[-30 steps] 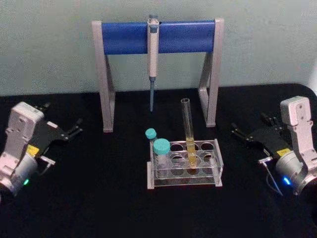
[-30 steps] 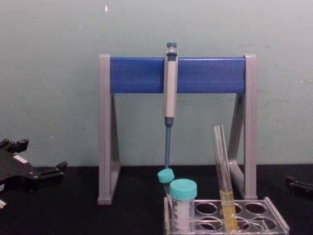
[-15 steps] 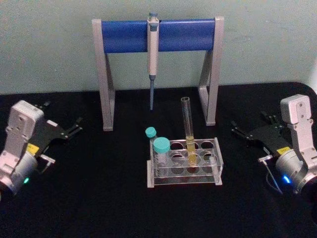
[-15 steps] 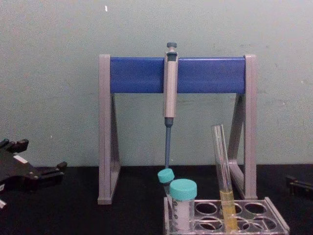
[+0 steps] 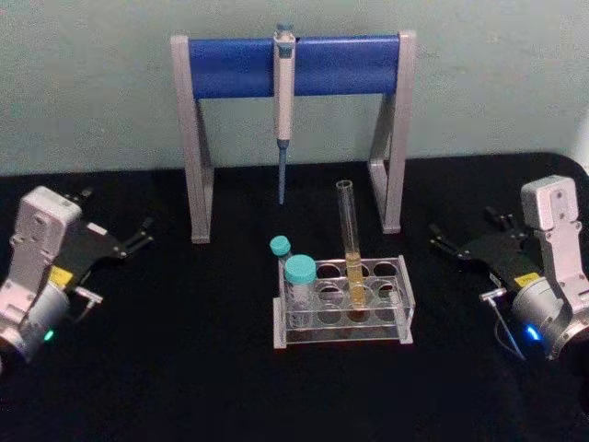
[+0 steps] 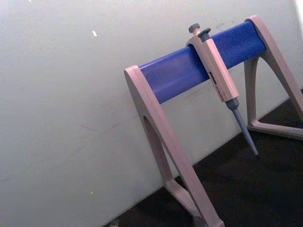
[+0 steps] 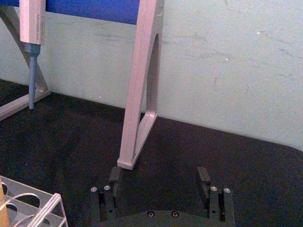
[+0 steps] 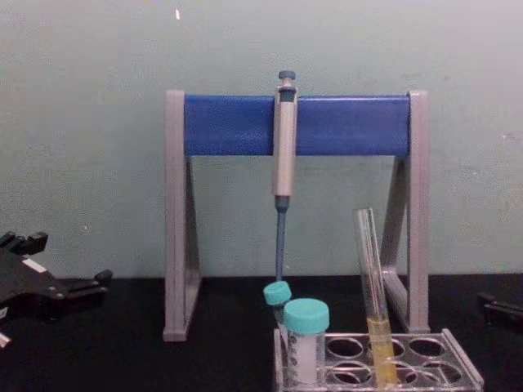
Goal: Pick up the test tube from the test tube rack, shake it, then place it back into the test tube rack.
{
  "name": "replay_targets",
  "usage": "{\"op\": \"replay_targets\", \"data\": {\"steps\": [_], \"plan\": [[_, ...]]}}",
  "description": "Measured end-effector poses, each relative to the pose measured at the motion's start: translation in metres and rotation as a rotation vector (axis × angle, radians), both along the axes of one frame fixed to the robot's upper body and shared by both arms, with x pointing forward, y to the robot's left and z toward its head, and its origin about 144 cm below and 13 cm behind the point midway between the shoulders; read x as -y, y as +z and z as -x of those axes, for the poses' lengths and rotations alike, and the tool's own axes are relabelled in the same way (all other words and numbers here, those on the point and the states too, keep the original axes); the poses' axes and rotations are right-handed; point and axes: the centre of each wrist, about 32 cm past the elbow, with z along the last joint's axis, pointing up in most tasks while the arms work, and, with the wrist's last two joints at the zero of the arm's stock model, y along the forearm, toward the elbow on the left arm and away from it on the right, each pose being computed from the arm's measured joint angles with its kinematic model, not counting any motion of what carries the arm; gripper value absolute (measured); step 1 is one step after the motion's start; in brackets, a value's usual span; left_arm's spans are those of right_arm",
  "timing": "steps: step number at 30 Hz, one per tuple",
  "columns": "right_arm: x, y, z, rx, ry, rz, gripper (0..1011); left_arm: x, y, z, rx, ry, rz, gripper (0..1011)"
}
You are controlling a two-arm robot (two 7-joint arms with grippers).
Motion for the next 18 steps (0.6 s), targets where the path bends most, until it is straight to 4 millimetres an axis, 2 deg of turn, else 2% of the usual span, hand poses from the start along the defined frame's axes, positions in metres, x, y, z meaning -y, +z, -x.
{"op": "replay_targets", "data": {"steps": [18], "plan": [[0.0,0.0,0.0,0.0,0.0,0.0,1000,0.0,0.0,0.0,0.0,0.0,0.0,1001]]}}
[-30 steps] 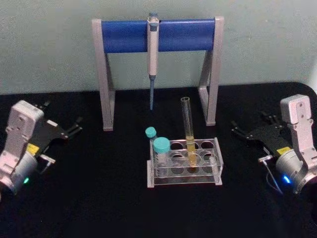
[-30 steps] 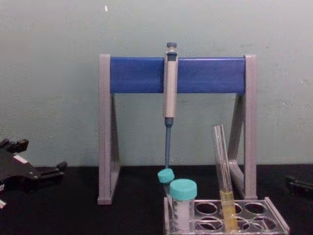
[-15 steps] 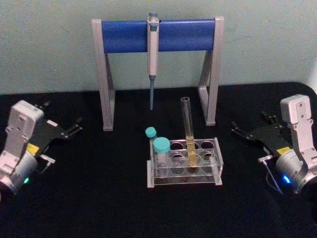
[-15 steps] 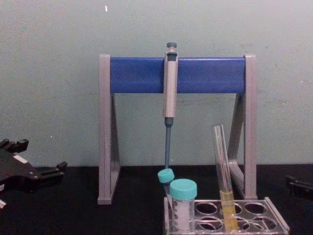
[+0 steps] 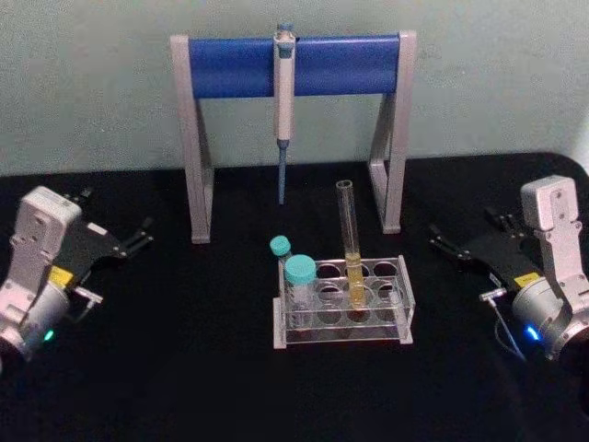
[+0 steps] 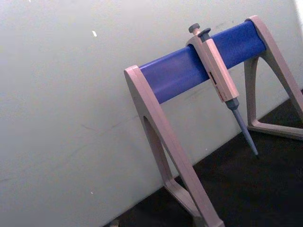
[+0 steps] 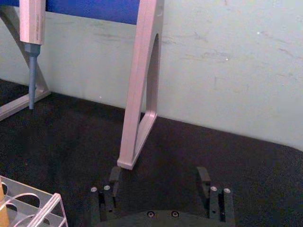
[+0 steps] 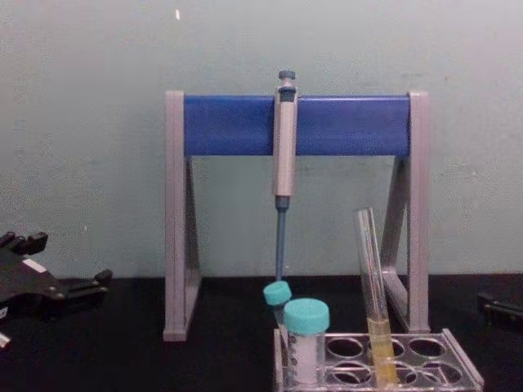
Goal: Pick up the test tube from the test tube rack, shake it, then place it back into the test tube rack.
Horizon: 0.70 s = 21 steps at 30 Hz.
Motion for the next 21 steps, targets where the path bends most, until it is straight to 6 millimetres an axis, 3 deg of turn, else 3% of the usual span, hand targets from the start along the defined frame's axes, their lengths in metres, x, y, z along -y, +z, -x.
{"op": "replay_targets", "data": {"steps": [21], "plan": [[0.0,0.0,0.0,0.0,0.0,0.0,1000,0.0,0.0,0.0,0.0,0.0,0.0,1001]]}}
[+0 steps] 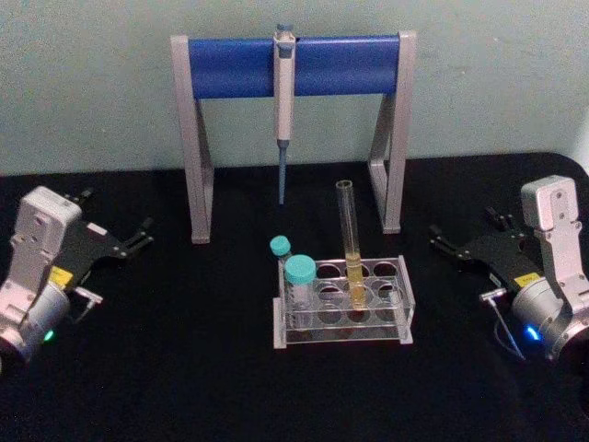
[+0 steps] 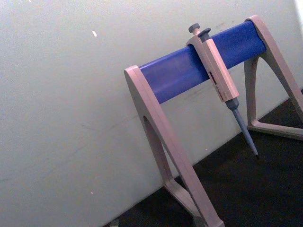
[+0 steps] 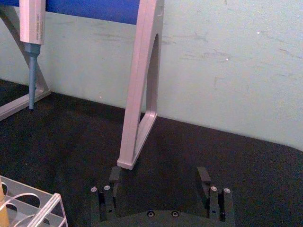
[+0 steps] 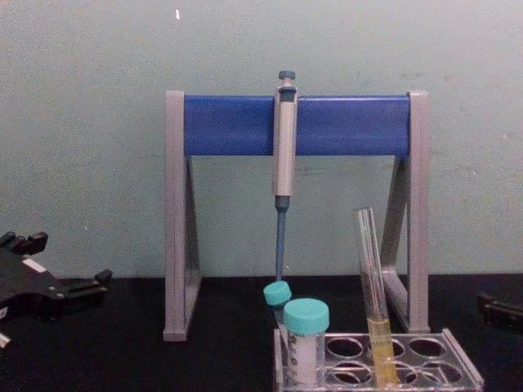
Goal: Pick up the test tube from the test tube rack, shake it, then place it back into the test tube rack.
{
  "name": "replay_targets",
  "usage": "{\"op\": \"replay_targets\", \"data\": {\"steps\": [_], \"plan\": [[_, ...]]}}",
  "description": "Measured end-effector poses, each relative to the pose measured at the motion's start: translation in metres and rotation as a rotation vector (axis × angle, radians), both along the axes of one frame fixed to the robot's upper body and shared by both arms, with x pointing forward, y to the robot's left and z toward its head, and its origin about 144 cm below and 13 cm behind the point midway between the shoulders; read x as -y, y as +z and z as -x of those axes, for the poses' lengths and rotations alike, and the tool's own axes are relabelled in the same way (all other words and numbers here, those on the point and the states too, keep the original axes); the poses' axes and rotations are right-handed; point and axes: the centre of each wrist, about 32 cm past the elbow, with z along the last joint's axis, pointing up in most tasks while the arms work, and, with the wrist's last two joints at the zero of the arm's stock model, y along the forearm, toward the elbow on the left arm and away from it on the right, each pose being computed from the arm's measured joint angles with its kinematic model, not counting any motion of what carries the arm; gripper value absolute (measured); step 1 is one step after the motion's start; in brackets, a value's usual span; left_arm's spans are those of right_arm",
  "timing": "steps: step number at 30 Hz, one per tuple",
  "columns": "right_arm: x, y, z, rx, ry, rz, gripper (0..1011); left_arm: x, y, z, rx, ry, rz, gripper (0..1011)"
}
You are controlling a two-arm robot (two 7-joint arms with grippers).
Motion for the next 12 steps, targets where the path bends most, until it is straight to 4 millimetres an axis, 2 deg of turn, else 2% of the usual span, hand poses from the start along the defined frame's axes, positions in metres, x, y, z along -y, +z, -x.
{"op": "replay_targets", "data": {"steps": [12], "plan": [[0.0,0.0,0.0,0.0,0.0,0.0,1000,0.0,0.0,0.0,0.0,0.0,0.0,1001]]}}
